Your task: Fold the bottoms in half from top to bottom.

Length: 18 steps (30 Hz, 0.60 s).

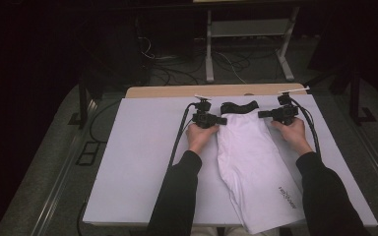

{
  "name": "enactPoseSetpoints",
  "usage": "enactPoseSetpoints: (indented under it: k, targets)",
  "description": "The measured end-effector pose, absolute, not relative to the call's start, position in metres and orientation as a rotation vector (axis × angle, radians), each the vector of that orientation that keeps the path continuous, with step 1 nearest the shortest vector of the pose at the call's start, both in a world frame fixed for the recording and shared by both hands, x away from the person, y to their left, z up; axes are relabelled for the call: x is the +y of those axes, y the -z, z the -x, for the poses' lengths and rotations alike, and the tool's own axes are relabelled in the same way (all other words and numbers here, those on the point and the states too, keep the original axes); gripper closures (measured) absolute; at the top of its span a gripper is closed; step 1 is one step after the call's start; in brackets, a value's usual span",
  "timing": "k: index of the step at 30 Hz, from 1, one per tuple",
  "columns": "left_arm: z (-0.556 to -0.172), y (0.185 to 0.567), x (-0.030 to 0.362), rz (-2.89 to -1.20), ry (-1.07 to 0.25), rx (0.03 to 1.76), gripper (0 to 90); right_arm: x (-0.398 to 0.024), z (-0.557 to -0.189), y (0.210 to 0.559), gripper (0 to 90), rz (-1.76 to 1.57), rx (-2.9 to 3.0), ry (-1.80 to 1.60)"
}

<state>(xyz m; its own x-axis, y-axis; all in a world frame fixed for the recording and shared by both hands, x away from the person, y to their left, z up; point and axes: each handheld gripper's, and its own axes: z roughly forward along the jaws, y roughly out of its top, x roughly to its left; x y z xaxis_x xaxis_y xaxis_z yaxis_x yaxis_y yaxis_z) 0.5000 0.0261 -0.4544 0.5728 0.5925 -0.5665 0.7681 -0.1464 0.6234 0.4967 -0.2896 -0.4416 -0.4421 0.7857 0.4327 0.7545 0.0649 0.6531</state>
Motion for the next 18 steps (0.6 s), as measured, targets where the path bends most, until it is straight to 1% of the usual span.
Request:
enactPoseSetpoints:
  k: [18]
  targets:
    - [-0.482,0.436,0.025,-1.841,0.212,1.020,86.8,-0.304,-0.476,0.428,88.2,-1.577,2.253,-1.393]
